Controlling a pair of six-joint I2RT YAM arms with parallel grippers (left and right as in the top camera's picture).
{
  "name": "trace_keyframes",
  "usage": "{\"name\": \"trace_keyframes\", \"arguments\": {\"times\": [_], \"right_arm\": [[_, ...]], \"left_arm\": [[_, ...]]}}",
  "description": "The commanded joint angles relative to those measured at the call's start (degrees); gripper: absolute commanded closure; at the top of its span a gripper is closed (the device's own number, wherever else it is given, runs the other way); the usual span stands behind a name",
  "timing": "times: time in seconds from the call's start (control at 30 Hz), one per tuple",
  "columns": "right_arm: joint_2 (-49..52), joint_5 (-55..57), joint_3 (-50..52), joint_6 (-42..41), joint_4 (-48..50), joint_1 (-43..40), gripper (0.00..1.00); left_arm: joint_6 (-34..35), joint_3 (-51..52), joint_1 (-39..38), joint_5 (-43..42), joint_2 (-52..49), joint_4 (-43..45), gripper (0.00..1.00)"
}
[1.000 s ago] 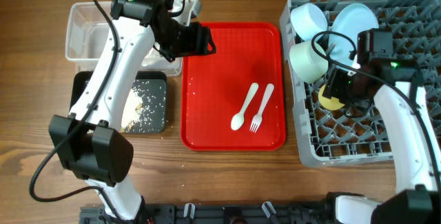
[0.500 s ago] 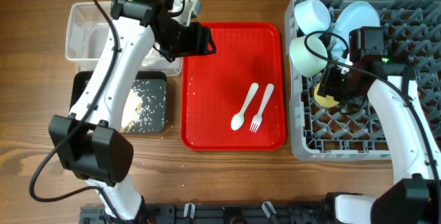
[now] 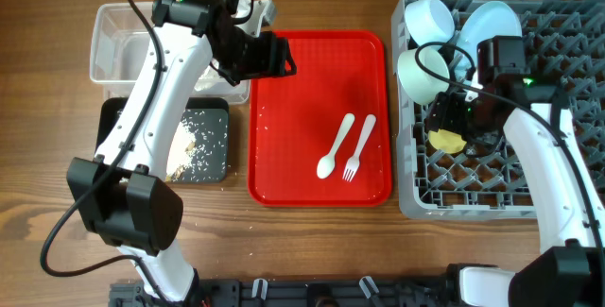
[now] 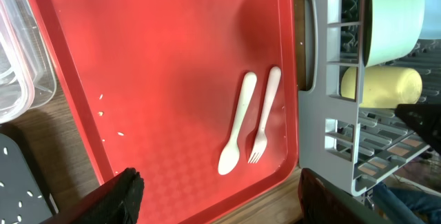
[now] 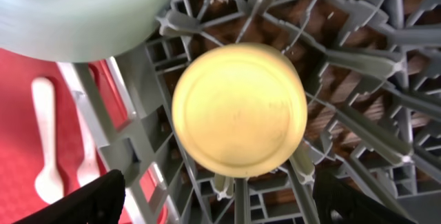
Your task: Sort waste into correct bins and load items into the dishwasher rack
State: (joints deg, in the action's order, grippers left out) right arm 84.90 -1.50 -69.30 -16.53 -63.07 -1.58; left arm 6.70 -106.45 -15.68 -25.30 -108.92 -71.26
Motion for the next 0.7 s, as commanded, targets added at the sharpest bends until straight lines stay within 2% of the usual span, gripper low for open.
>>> {"name": "trace_keyframes", "arguments": {"times": [0.0, 0.23, 0.37, 0.5, 0.67], "right_arm": [[-0.9, -0.9, -5.2, 0.7, -1.5, 0.3, 0.11], [-3.8, -2.2, -10.1, 1.5, -5.2, 0.5, 0.12], [-8.1, -7.7, -10.9, 1.5, -5.1, 1.7, 0.16], [-12.3, -12.6, -10.9, 1.3, -4.2, 5.7, 0.2], [-13.1, -9.7, -10.8, -5.5, -5.1, 14.2, 0.23]], "left_arm": [[0.2, -0.4, -0.2, 0.3, 0.0, -0.2, 0.27], [0.2, -0.4, -0.2, 0.3, 0.0, 0.4, 0.27], [0.8, -1.2, 0.1, 0.3, 0.9, 0.7, 0.27], [1.7, -2.6, 1.3, 0.3, 3.8, 0.7, 0.27], [5.3, -2.8, 4.3, 5.4, 9.9, 0.1, 0.25]]}}
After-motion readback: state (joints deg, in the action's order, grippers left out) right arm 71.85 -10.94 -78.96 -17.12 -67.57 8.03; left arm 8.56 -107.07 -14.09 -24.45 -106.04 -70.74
